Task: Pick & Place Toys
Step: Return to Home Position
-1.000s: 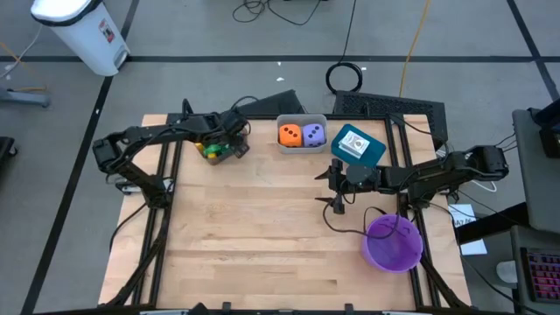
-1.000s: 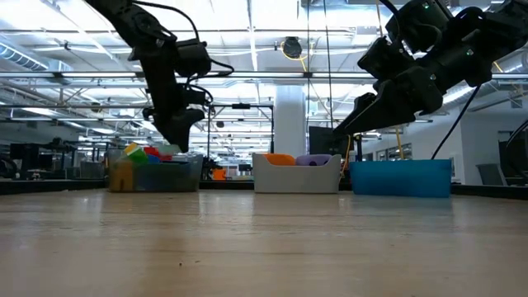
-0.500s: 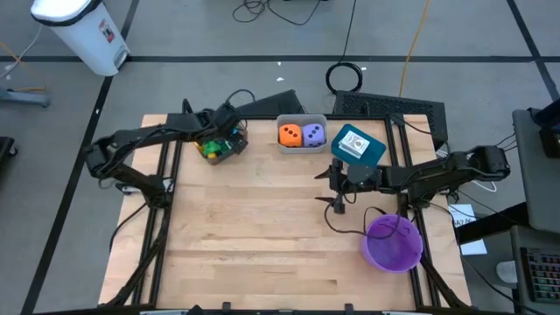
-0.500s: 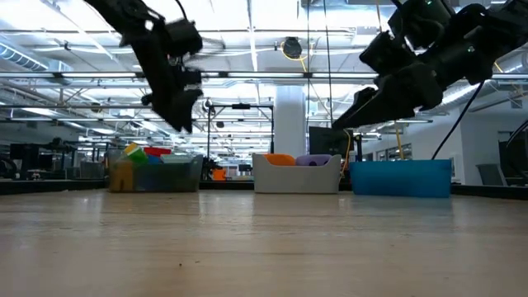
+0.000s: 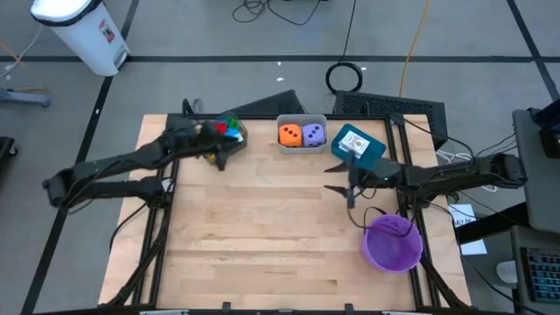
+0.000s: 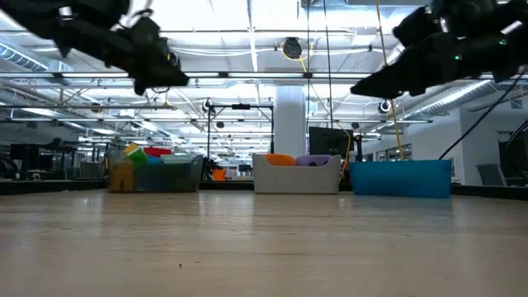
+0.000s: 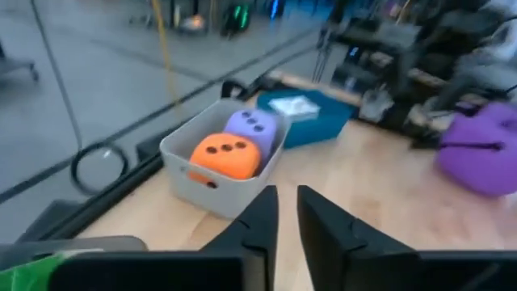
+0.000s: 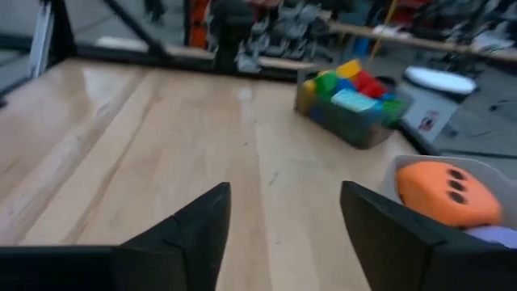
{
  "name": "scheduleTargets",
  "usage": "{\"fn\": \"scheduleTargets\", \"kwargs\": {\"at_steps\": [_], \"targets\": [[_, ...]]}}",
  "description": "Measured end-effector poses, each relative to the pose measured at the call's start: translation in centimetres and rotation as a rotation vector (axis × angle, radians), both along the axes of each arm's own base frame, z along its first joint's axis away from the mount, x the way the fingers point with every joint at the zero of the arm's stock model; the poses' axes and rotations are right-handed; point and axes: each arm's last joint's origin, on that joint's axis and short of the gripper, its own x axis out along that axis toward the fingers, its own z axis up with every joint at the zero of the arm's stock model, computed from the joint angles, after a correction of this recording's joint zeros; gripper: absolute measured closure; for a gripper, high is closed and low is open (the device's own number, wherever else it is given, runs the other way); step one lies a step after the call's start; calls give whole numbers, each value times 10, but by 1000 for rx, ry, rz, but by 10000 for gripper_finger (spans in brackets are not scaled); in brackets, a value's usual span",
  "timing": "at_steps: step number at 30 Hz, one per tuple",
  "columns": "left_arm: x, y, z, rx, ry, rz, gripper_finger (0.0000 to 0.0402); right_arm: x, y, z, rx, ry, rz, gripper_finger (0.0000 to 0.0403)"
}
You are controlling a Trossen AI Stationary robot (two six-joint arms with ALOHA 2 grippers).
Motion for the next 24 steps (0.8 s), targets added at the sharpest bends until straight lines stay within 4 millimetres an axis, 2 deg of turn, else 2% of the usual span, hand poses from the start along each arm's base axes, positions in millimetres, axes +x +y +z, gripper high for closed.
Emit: {"fn": "scheduleTargets", "kwargs": {"at_steps": [5, 9, 14, 19, 24], "targets": [[-30, -18, -1, 79, -156, -34, 376, -27, -3, 8, 33, -140, -35, 234], [-44, -26, -8, 120, -222, -36, 392, -42, -2, 13, 30, -185, -42, 260], [-50, -30, -32, 125, -260, -36, 397, -53, -1, 11, 35, -247, -44, 282], [-54, -32, -58, 153, -380, -39, 373, -60, 0, 4, 33, -295, -45, 294], [-54, -33, -60, 159, -375, -80, 359, -64, 1, 0, 36, -295, -46, 307]]}}
